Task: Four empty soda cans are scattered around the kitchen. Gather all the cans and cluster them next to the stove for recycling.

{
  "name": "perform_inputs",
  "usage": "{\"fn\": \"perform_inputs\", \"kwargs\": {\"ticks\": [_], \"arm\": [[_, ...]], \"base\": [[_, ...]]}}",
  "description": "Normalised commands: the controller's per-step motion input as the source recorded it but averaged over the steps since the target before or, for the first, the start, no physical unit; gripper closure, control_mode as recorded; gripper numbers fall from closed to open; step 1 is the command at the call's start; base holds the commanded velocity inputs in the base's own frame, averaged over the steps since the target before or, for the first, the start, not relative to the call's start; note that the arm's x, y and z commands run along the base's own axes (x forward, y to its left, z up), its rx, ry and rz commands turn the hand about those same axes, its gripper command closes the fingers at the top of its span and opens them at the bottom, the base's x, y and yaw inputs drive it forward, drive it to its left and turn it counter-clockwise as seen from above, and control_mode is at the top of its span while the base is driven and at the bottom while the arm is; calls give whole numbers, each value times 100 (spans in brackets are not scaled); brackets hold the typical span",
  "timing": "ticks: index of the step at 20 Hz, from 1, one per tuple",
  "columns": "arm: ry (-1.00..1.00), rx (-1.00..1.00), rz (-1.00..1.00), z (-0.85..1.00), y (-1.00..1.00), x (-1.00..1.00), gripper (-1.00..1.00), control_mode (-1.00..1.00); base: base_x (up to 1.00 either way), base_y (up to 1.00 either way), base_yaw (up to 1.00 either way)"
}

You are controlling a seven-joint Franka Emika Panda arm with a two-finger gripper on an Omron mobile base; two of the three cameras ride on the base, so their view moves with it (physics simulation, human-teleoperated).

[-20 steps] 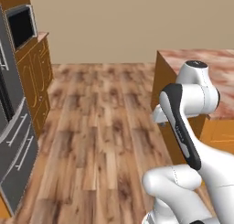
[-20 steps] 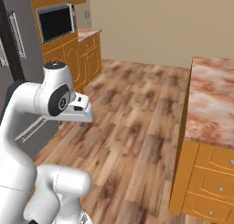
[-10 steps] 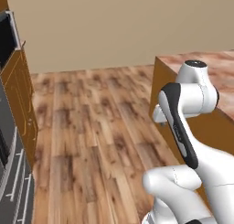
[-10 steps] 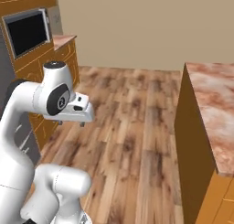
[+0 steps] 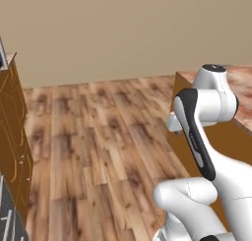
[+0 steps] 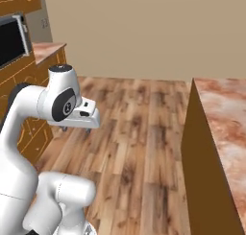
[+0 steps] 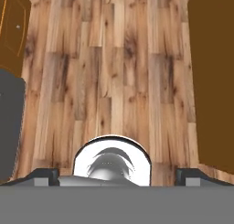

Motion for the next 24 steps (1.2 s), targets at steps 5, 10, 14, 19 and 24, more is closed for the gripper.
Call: {"fn": "perform_inputs", "kwargs": {"ticks": [5, 10, 14, 19, 24], "arm": [[0, 0, 0, 0, 0, 0, -100, 100], [0, 0, 0, 0, 0, 0, -100, 100], [0, 0, 0, 0, 0, 0, -100, 100], [0, 0, 0, 0, 0, 0, -100, 100], [0, 0, 0, 0, 0, 0, -100, 100]], "base": [[100, 4, 0], [100, 18, 0], [100, 16, 0], [100, 31, 2], [100, 37, 11]]}}
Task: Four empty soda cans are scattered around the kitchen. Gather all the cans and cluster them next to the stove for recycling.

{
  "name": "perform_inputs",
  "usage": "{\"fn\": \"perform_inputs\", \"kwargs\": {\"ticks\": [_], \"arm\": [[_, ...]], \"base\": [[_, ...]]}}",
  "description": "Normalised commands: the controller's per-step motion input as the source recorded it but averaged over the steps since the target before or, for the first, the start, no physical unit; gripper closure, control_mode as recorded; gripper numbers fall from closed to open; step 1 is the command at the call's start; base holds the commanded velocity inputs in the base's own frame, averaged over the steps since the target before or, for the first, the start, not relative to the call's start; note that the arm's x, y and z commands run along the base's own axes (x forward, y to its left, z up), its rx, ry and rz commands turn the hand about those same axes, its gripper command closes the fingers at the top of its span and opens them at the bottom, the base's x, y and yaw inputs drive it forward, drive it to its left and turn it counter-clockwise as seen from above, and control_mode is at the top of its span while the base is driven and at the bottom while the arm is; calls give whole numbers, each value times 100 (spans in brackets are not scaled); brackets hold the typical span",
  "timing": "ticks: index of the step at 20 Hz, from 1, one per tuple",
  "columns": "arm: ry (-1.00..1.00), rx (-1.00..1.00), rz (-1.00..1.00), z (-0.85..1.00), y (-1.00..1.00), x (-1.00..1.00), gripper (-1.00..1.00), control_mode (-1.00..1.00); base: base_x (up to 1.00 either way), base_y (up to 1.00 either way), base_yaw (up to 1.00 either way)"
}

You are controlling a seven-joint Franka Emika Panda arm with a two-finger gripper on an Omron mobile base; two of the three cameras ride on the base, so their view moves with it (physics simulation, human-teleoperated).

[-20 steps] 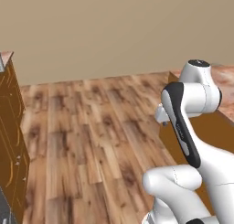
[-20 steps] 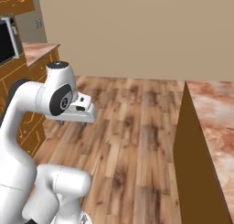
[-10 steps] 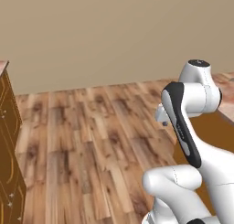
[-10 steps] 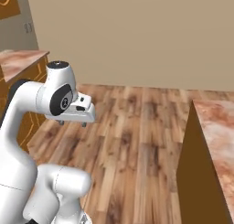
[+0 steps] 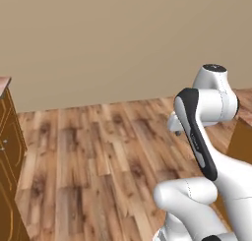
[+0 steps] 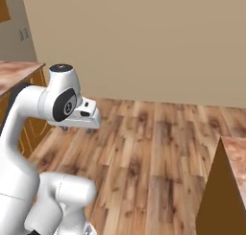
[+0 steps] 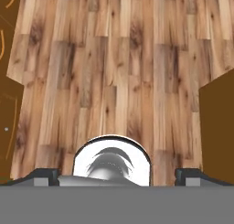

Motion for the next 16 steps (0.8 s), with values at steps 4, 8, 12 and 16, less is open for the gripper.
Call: {"fn": "perform_inputs", "kwargs": {"ticks": [4, 8, 12, 16], "arm": [[0, 0, 0, 0, 0, 0, -100, 100], [0, 0, 0, 0, 0, 0, -100, 100], [0, 0, 0, 0, 0, 0, -100, 100], [0, 0, 0, 0, 0, 0, -100, 100]], "base": [[100, 24, 18], [100, 11, 32], [100, 4, 46], [100, 0, 56]]}}
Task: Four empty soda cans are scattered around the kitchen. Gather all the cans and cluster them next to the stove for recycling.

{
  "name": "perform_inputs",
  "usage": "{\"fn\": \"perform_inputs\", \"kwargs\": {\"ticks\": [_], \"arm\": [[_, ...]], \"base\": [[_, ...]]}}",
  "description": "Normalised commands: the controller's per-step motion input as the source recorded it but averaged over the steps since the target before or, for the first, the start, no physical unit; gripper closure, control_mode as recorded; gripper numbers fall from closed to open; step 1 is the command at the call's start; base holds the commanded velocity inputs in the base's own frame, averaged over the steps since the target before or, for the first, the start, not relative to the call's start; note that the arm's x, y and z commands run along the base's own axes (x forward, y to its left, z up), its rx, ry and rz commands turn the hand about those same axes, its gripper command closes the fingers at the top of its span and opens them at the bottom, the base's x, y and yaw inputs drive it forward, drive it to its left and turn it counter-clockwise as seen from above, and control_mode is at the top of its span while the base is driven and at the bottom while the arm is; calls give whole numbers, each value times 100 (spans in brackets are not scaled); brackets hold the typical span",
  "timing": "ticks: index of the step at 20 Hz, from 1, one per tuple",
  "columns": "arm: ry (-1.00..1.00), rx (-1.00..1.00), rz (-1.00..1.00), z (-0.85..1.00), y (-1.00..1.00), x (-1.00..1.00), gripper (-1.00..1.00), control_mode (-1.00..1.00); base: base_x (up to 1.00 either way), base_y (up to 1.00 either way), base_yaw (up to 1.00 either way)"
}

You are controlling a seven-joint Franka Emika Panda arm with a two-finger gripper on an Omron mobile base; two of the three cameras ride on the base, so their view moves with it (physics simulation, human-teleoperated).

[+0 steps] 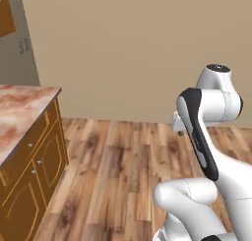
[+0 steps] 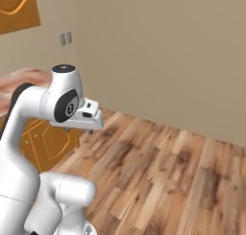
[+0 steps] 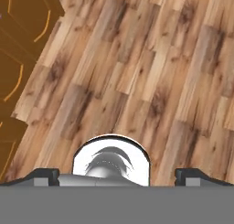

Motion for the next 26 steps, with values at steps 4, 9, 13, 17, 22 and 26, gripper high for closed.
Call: {"fn": "perform_inputs", "kwargs": {"ticks": [4, 9, 13, 17, 22, 26], "arm": [[0, 0, 0, 0, 0, 0, -100, 100], [0, 0, 0, 0, 0, 0, -100, 100], [0, 0, 0, 0, 0, 0, -100, 100], [0, 0, 0, 0, 0, 0, -100, 100], [0, 0, 0, 0, 0, 0, -100, 100], [0, 0, 0, 0, 0, 0, -100, 100]], "base": [[100, -11, 66], [90, -26, 75], [88, -22, 79], [82, -15, 78], [74, -15, 77], [36, 0, 60]]}}
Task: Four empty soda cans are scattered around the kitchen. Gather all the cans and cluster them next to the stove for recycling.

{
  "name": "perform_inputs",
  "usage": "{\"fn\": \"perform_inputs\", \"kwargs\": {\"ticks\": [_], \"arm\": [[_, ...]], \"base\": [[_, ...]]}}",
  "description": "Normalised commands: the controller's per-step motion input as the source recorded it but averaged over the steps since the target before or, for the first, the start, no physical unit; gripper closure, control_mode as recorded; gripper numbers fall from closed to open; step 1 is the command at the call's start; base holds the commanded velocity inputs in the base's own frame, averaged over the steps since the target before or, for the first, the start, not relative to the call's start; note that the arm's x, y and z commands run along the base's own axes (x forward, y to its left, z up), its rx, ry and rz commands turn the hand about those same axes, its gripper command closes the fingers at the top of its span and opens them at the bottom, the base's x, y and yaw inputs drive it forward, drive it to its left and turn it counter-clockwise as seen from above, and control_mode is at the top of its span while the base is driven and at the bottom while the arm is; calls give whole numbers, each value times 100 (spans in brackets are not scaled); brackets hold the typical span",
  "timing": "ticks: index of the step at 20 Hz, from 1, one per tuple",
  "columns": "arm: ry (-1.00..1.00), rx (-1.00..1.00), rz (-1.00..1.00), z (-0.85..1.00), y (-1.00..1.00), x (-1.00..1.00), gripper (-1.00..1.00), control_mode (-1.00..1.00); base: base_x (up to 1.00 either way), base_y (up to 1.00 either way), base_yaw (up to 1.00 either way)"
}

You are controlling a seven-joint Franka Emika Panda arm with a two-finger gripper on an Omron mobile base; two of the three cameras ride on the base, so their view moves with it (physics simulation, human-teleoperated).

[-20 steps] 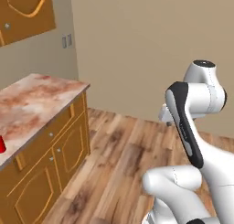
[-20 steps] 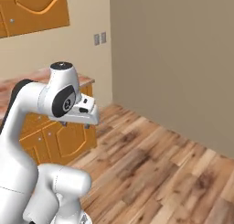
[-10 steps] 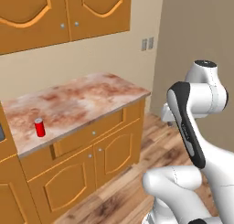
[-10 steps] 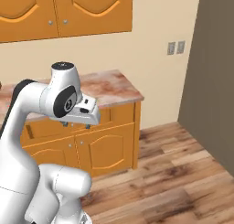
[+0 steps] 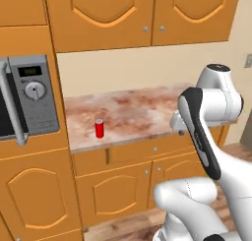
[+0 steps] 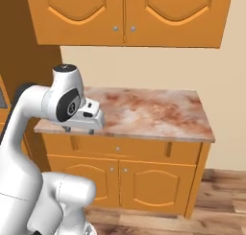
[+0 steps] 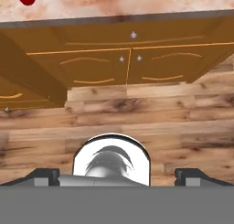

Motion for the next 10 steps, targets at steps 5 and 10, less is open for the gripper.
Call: {"fn": "perform_inputs", "kwargs": {"ticks": [5, 10], "arm": [[0, 0, 0, 0, 0, 0, -100, 100], [0, 0, 0, 0, 0, 0, -100, 100]], "base": [[23, 1, 39], [42, 5, 18]]}}
